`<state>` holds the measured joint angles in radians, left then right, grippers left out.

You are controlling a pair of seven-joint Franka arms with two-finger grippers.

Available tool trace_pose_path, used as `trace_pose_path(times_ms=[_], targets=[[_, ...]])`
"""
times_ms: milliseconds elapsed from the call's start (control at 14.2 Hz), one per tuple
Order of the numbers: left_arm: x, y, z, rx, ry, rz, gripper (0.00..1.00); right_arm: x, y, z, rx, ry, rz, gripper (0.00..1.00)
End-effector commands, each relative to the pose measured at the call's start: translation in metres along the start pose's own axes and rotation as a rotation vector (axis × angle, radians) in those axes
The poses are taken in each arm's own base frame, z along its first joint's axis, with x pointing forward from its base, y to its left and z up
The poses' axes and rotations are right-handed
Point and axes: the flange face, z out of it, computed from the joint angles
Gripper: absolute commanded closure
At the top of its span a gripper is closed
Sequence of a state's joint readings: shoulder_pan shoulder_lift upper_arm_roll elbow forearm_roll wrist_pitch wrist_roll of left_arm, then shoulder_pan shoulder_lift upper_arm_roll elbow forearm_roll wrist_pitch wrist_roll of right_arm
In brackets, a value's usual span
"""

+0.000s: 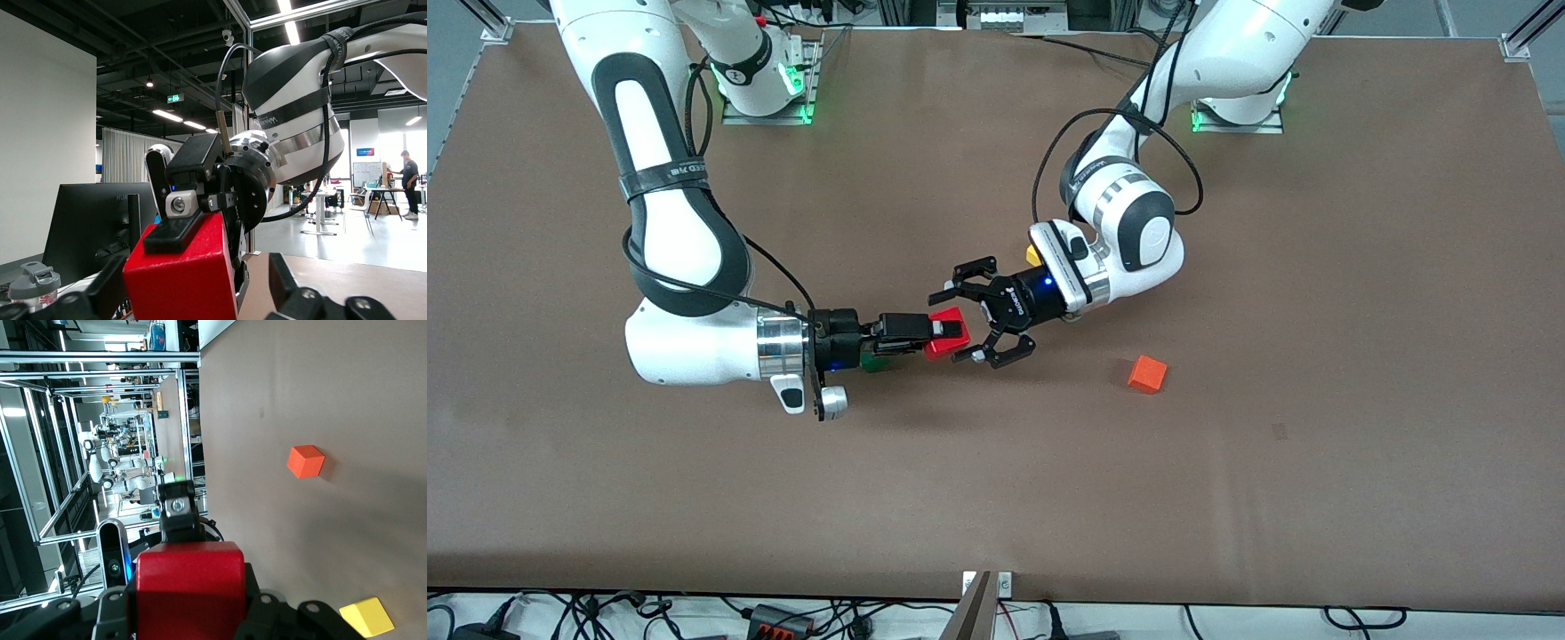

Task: Pass red block to right arm, stack on blue
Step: 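Open the left gripper and pull it away from the right gripper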

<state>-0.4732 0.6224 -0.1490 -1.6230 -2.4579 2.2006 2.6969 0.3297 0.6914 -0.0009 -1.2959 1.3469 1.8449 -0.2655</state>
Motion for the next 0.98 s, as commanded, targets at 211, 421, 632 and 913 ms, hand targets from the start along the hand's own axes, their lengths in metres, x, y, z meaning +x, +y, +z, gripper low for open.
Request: trace_pose_path(times_ms=[211, 421, 632, 913], targets=[[0.005, -0.012, -0.015, 0.045, -0.035, 0.058, 0.0, 0.004, -0.005, 0.0, 0.003, 0.007, 0.001, 1.0], [0.01, -0.04, -0.036, -0.034, -0.087, 0.105, 0.0, 0.006, -0.003, -0.01, -0.02, 0.009, -0.006, 1.0], [0.015, -0.063, -0.053, -0.122, -0.105, 0.098, 0.0, 0.014, 0.007, -0.042, -0.016, 0.046, 0.014, 1.0], [0.019, -0.099, -0.087, -0.25, -0.212, 0.1, 0.0, 0.016, 0.038, -0.106, -0.094, 0.018, 0.034, 1.0]])
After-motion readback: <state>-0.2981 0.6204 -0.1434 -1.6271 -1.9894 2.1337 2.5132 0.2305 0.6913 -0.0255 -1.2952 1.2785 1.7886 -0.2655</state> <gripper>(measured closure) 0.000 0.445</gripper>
